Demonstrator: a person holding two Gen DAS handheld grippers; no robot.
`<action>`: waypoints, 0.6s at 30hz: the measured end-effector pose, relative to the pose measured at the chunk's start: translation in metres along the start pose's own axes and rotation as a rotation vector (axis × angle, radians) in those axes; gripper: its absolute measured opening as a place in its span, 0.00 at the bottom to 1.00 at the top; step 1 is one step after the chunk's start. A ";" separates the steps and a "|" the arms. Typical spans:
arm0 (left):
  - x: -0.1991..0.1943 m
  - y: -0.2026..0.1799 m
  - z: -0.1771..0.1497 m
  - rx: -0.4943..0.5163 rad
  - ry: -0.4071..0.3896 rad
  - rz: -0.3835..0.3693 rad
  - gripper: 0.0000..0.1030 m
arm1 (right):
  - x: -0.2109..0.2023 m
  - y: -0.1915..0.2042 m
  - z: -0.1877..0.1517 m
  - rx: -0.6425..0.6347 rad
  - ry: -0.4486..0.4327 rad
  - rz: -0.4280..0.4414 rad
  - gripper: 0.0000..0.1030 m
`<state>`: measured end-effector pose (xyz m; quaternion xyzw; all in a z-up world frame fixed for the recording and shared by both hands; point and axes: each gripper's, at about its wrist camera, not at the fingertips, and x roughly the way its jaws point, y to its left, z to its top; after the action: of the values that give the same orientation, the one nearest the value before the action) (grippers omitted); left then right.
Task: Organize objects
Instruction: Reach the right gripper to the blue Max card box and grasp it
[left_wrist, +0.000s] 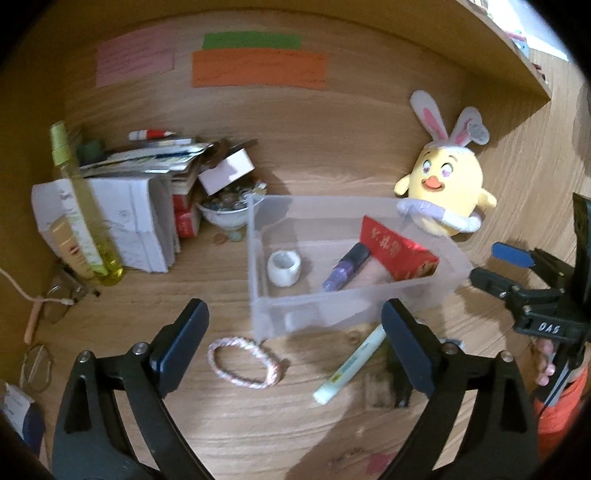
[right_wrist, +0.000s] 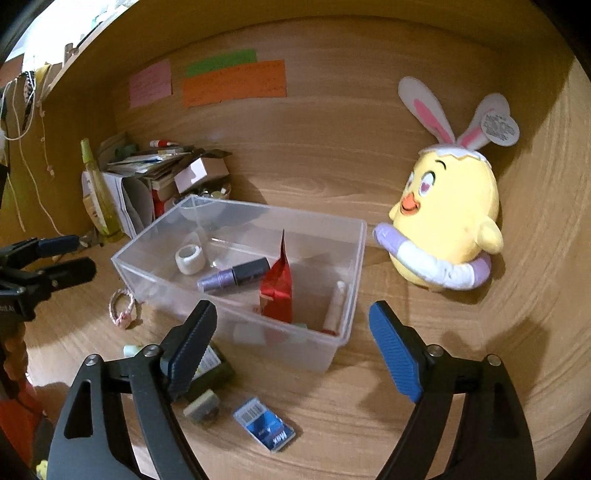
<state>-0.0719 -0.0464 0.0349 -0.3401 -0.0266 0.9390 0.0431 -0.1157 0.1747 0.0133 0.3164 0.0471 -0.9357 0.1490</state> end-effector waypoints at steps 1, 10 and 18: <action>0.000 0.002 -0.002 0.003 0.006 0.012 0.93 | -0.001 -0.001 -0.002 0.002 0.003 -0.002 0.80; 0.020 0.023 -0.030 -0.014 0.110 0.059 0.93 | 0.008 -0.009 -0.031 0.019 0.092 -0.003 0.81; 0.044 0.027 -0.049 -0.018 0.185 0.079 0.93 | 0.032 -0.004 -0.062 -0.038 0.236 0.026 0.81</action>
<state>-0.0753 -0.0684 -0.0330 -0.4265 -0.0177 0.9043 0.0054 -0.1052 0.1815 -0.0554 0.4222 0.0779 -0.8888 0.1603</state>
